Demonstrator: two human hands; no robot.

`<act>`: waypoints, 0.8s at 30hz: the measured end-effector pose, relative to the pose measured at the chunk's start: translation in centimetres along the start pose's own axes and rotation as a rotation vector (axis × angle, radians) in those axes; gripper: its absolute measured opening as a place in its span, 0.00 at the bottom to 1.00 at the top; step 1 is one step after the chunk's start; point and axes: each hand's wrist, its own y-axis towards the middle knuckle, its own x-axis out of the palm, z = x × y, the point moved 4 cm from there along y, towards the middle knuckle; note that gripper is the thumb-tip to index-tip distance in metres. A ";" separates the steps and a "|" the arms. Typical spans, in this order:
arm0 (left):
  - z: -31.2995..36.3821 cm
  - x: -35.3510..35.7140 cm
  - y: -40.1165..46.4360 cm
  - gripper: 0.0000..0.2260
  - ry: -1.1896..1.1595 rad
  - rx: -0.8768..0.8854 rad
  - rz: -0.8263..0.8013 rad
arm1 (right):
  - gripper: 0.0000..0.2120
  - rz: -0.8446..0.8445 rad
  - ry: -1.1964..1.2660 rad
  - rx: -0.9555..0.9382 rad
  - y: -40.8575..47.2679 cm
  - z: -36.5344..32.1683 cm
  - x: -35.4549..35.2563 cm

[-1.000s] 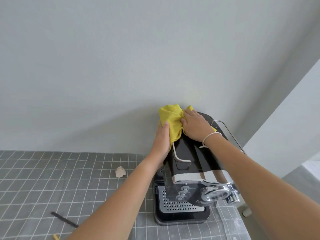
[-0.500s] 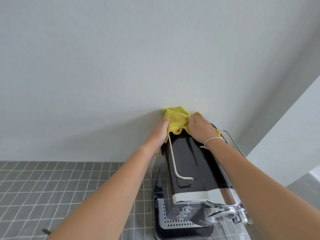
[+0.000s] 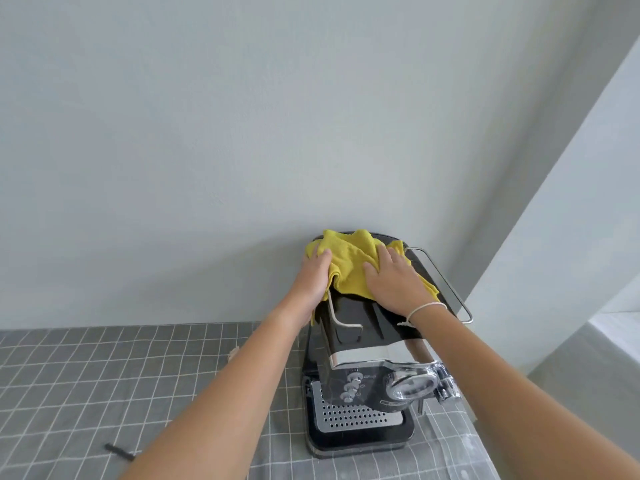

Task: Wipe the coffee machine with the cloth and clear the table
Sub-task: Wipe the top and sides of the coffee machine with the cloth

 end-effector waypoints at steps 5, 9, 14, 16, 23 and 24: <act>-1.7 0.6 -4.6 0.24 -0.020 -0.035 0.007 | 0.27 -0.010 -0.071 -0.005 -4.5 0.1 -0.4; -1.9 1.1 -8.0 0.23 0.100 0.049 0.033 | 0.25 -0.011 -0.069 -0.026 -7.2 0.2 -0.5; -1.7 1.5 -11.2 0.21 0.273 0.188 0.098 | 0.20 0.040 0.032 0.014 -10.3 -0.4 -1.5; -1.9 1.5 -12.1 0.19 0.364 0.223 0.137 | 0.19 0.034 0.059 0.018 -11.1 -0.3 -1.3; -1.6 0.6 -14.9 0.17 0.442 0.333 0.121 | 0.20 0.122 0.094 0.011 -13.9 -0.3 -1.7; -1.5 0.3 -15.2 0.18 0.441 0.335 0.112 | 0.20 0.131 0.106 0.011 -14.3 -0.4 -1.7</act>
